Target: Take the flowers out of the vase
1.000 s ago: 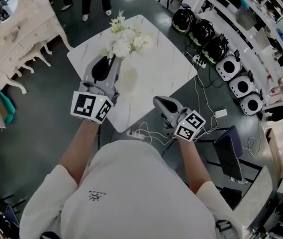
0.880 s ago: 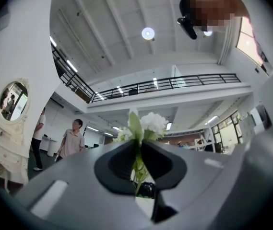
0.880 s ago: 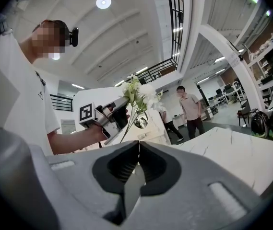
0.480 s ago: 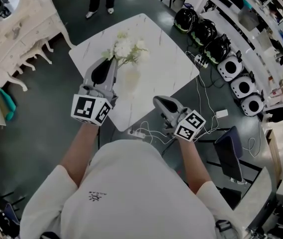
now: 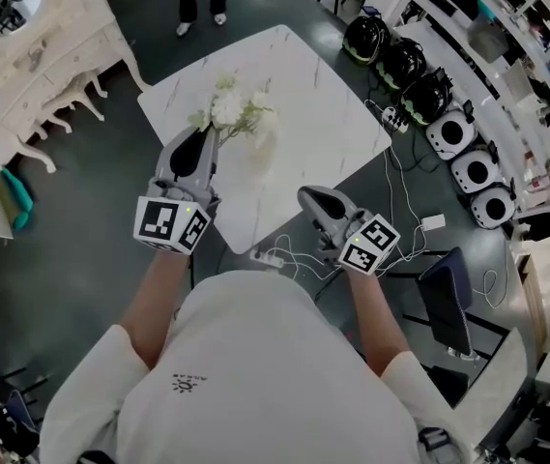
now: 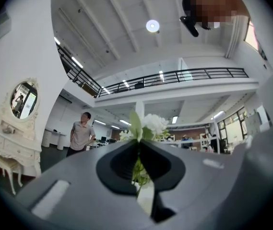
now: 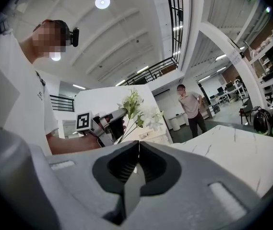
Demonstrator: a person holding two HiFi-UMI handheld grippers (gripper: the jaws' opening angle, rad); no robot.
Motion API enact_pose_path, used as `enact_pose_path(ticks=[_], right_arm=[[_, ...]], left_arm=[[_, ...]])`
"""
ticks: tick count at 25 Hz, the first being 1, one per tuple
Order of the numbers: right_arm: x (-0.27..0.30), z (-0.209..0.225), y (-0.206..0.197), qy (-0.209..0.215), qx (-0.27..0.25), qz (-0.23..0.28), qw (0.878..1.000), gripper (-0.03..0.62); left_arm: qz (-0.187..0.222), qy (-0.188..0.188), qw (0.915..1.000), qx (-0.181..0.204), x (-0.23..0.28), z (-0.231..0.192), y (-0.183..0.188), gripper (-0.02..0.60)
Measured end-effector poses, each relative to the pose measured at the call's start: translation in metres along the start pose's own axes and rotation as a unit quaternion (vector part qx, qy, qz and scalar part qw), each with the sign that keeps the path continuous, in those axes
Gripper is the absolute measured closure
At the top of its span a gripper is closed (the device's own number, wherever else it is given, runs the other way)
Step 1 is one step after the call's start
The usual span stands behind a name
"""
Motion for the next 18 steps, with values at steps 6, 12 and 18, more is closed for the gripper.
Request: enact_pose_path(ticks=[6,12,18], right_arm=[[0.000,0.000,0.002,-0.004,-0.004,0.004,1.000,0.594],[-0.003,0.001,0.008,-0.013,-0.012,0.011,1.000,0.594],[-0.008,0.004,0.010,-0.024,-0.012,0.013,1.000,0.594]], left_arm=[[-0.013,0.018,0.9998,-0.004,-0.014,-0.011,-0.010,0.581],[-0.025,0.032,0.9991,-0.009,-0.025,-0.018,-0.019,0.581],[-0.040,0.047,0.9980,-0.016,-0.036,-0.026,-0.032,0.581]])
Point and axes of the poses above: the fingertips, and each gripper's own axes: x forward along the fingers, z to its right, y out of its top, the point moved 2 cm from there along -x, backward along the fingers, and after that the axes turned 13 degrees about -z, right-handed, at the moved point
